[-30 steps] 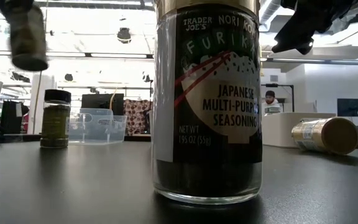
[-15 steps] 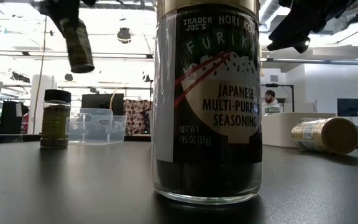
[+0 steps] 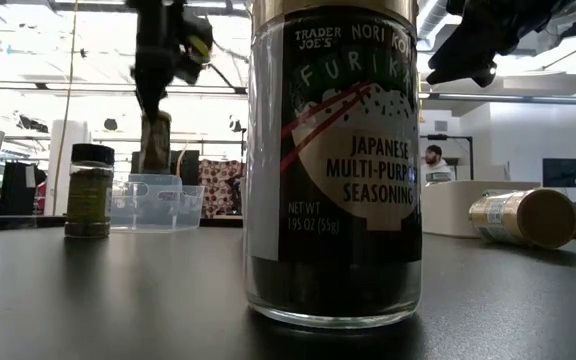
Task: Sort spices by type
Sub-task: Put the top yellow spice bottle into the top transparent bin
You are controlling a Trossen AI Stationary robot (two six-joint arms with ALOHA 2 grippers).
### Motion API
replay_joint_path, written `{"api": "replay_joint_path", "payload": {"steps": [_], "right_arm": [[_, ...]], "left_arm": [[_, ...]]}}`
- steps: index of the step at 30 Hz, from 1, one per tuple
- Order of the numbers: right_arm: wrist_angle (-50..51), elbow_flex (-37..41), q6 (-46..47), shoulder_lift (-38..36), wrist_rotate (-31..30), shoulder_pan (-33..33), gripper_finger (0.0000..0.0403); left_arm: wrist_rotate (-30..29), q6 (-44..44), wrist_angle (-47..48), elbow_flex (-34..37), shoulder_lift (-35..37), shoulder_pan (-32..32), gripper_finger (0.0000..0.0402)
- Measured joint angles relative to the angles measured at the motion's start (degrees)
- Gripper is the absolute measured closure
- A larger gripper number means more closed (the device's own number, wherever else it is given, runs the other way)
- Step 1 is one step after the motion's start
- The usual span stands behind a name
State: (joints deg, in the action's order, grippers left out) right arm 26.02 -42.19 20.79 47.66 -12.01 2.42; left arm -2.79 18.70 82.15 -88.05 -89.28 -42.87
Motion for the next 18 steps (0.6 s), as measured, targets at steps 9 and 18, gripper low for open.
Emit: {"api": "replay_joint_path", "payload": {"steps": [9,18], "right_arm": [[0.04,0.00,1.84,0.00,-0.02,0.00,0.0230],[0.07,0.00,1.84,0.00,-0.04,0.00,0.0230]], "left_arm": [[2.39,7.52,-1.74,0.15,-6.54,-7.43,0.0179],[5.51,9.86,-6.66,3.32,-5.70,-9.49,0.0179]]}}
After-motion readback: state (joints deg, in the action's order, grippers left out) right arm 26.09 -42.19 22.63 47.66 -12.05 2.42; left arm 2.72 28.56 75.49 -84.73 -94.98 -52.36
